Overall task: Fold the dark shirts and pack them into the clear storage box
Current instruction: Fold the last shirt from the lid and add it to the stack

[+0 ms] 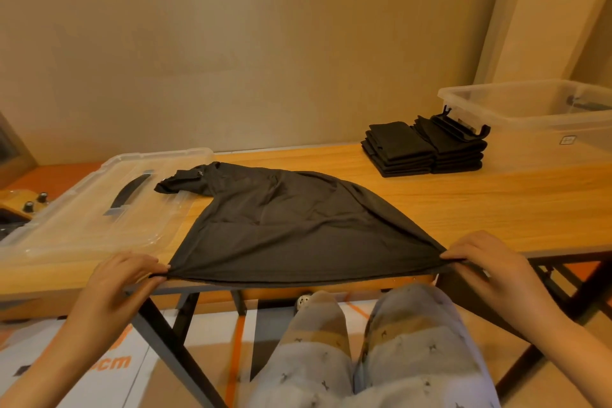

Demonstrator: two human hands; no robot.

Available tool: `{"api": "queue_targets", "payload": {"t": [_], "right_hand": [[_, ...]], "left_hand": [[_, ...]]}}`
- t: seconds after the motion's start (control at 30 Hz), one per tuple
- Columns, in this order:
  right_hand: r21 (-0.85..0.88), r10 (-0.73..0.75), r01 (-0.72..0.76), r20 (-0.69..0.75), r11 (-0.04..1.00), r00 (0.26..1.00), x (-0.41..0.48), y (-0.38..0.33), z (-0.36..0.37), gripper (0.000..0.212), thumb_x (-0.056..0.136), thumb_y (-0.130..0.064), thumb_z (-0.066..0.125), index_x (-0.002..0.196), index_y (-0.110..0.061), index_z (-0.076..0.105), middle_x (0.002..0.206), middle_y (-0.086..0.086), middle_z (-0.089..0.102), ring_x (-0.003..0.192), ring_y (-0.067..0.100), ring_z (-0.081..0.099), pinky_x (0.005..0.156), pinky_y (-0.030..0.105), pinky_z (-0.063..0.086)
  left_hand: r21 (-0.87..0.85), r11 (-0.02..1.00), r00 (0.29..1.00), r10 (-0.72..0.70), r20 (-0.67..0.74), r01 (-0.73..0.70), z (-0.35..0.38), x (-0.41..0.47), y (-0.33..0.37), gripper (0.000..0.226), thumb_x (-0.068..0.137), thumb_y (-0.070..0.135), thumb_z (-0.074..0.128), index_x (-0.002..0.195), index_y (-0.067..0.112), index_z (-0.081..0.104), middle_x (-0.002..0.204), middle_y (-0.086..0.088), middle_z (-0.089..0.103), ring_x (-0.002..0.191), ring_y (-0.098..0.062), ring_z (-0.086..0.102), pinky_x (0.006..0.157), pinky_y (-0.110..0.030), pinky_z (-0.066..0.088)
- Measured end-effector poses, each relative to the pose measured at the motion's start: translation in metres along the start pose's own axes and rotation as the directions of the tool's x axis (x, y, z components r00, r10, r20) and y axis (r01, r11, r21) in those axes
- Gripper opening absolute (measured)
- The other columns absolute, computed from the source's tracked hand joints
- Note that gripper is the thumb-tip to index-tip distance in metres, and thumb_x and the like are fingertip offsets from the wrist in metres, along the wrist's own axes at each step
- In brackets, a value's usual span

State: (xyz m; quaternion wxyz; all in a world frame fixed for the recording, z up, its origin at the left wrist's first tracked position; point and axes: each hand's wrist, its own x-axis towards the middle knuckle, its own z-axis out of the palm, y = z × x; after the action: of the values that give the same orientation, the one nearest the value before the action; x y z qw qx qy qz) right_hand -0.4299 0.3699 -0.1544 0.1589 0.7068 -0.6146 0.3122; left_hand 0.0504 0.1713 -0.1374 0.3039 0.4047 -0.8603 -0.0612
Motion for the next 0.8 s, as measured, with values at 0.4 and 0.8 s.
{"api": "queue_targets", "payload": {"t": [0.4, 0.8], "right_hand": [[0.277, 0.353, -0.38, 0.145, 0.882, 0.925, 0.107, -0.001, -0.004, 0.031, 0.088, -0.006, 0.062, 0.105, -0.033, 0.066, 0.1, -0.021, 0.064, 0.093, -0.005, 0.059, 0.077, 0.011, 0.043], [0.677, 0.602, -0.388, -0.102, 0.625, 0.792, 0.405, 0.074, -0.029, 0.024, 0.1, 0.0, 0.04, 0.109, 0.001, 0.062, 0.103, 0.016, 0.061, 0.095, 0.028, 0.059, 0.071, 0.019, 0.056]], "left_hand": [[-0.238, 0.955, 0.984, -0.177, 0.014, 0.175, -0.014, 0.075, 0.003, 0.021, 0.087, 0.013, 0.064, 0.099, 0.03, 0.069, 0.097, 0.016, 0.067, 0.096, 0.0, 0.058, 0.081, -0.021, 0.042], [-0.296, 0.95, 0.886, -0.218, -0.41, 0.097, -0.123, 0.374, -0.005, 0.013, 0.095, 0.005, 0.055, 0.096, 0.001, 0.067, 0.094, -0.018, 0.068, 0.081, -0.019, 0.065, 0.077, -0.034, 0.046]]}}
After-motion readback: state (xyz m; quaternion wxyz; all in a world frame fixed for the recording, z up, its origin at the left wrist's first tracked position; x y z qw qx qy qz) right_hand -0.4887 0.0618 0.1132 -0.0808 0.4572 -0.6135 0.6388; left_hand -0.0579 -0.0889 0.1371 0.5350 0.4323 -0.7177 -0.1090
